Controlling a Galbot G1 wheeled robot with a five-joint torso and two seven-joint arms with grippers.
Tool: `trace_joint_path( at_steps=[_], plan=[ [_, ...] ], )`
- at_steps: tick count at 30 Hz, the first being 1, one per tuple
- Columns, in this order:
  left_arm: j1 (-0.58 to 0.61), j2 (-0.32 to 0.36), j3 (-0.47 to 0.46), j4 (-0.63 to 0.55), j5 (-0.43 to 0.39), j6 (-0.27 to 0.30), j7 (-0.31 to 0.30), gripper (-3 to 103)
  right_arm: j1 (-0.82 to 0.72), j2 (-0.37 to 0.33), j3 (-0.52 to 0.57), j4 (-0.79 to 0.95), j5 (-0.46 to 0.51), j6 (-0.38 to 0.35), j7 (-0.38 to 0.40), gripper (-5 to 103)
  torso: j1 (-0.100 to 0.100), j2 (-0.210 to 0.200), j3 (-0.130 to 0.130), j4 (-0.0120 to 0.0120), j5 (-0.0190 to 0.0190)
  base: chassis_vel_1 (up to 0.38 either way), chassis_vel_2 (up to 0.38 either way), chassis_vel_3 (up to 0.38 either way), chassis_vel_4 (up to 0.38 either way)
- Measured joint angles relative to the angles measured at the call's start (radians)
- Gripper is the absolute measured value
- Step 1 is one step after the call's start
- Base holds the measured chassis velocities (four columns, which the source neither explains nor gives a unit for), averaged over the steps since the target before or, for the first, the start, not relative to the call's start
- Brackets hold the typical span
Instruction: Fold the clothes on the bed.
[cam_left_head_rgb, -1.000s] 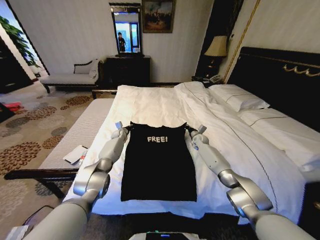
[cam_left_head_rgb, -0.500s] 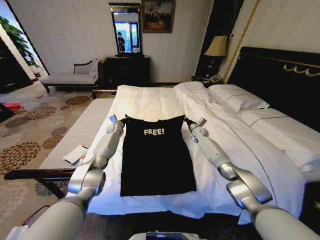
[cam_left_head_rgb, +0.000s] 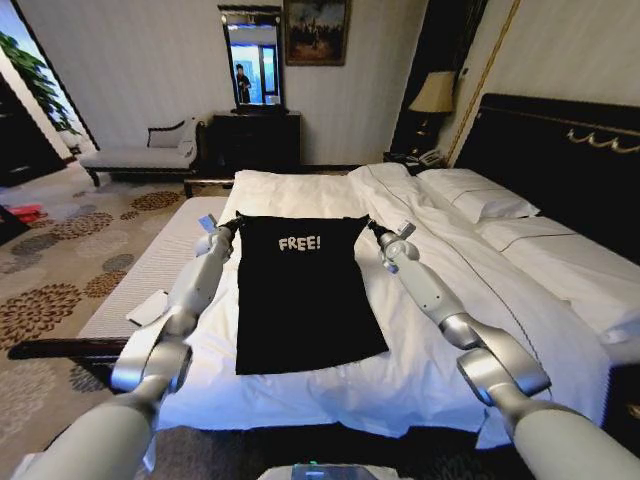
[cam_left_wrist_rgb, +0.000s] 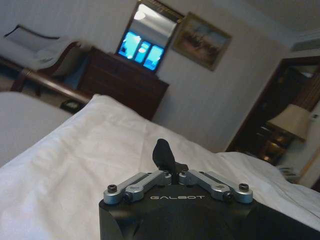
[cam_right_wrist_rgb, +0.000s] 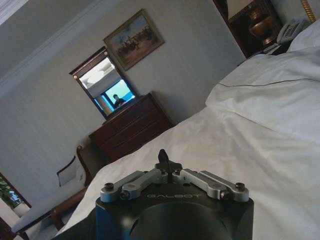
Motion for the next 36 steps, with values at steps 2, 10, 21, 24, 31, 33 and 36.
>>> trace_joint_path(
  at_steps=[2,10,21,24,31,33,36],
  plan=[
    [0.029,0.016,0.001,-0.043,-0.007,0.002,-0.006,1,-0.011,-0.010,0.001,0.016,0.005,0.000,0.004,0,0.000,0.000,0.000,0.0000,0.0004,0.000,0.000,0.000,0.000],
    [0.306,0.135,-0.024,-0.382,-0.061,0.020,-0.052,1,-0.159,-0.107,0.008,0.160,0.018,-0.004,0.040,0,0.000,0.000,0.000,-0.0004,0.0003,0.000,0.000,0.000,0.000],
    [0.579,0.228,-0.050,-0.632,-0.058,0.010,-0.075,1,-0.402,-0.213,0.108,0.424,0.033,-0.042,0.175,0,0.000,0.000,0.000,-0.0016,-0.0001,0.000,0.000,0.000,0.000],
    [0.641,0.238,-0.060,-0.658,-0.037,0.006,-0.077,1,-0.452,-0.227,0.123,0.471,0.030,-0.044,0.195,0,0.000,0.000,0.000,-0.0015,0.0005,0.000,0.000,0.000,0.000],
    [0.809,0.265,-0.104,-0.759,0.019,-0.008,-0.091,1,-0.643,-0.264,0.164,0.633,0.014,-0.044,0.230,0,0.000,0.000,0.000,-0.0002,-0.0001,0.000,0.000,0.000,0.000],
    [0.853,0.273,-0.111,-0.799,0.032,-0.010,-0.099,1,-0.690,-0.268,0.172,0.671,0.003,-0.042,0.236,0,0.000,0.000,0.000,-0.0003,0.0005,0.000,0.000,0.000,0.000],
    [0.896,0.278,-0.115,-0.841,0.045,-0.012,-0.107,1,-0.734,-0.269,0.186,0.710,-0.011,-0.039,0.243,0,0.000,0.000,0.000,-0.0002,0.0005,0.000,0.000,0.000,0.000]
  ],
)
